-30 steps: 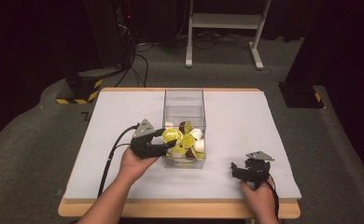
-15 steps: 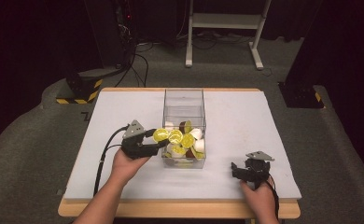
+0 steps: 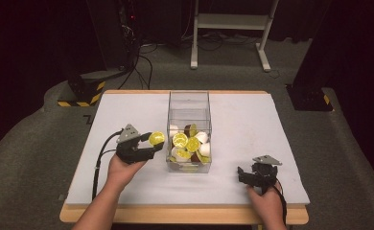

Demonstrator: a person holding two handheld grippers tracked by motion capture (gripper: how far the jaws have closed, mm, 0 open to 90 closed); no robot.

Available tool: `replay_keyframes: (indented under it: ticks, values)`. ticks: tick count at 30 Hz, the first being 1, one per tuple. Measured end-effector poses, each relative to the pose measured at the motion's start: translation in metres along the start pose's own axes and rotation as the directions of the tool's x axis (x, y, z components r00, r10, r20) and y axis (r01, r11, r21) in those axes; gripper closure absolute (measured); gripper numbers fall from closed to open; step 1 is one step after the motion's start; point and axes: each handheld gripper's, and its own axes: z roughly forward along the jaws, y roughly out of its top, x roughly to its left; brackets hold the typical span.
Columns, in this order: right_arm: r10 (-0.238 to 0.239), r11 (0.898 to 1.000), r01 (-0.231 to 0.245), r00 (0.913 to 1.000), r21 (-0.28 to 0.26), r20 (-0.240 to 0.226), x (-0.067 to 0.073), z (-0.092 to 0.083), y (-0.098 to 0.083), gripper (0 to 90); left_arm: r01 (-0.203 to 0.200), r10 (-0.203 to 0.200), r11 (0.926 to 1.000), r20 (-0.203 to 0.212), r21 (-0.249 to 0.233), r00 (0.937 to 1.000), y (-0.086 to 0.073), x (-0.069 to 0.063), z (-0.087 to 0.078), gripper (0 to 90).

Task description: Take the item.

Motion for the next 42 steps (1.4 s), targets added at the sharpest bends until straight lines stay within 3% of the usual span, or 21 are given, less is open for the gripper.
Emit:
replay_keyframes:
  ticks: [14,16,22,27,42]
  values:
    - [-0.001,1.0,0.001,1.0,0.0,0.0,0.0,0.0,0.0,11.2,-0.004,0.005,1.0,-0.068,0.006,0.9976,-0.005,0.022,-0.005,37.9]
    - [0.0,1.0,0.0,1.0,0.0,-0.001,0.0,0.0,0.0,11.2,-0.019,0.02,0.9997,-0.079,0.012,0.9967,-0.005,0.026,-0.007,37.9]
    - [0.0,1.0,0.0,1.0,0.0,0.0,0.0,0.0,0.0,11.2,-0.005,0.005,1.0,-0.107,0.003,0.9942,-0.006,0.033,-0.007,37.9]
    - [0.0,1.0,0.0,1.0,0.0,0.0,0.0,0.0,0.0,11.1,-0.024,0.025,0.9997,-0.127,0.009,0.9916,-0.008,0.038,-0.008,37.9]
    - [0.0,1.0,0.0,1.0,0.0,0.0,0.0,0.0,0.0,11.2,0.01,-0.009,0.9999,-0.165,0.006,0.9862,-0.015,0.055,-0.004,37.9]
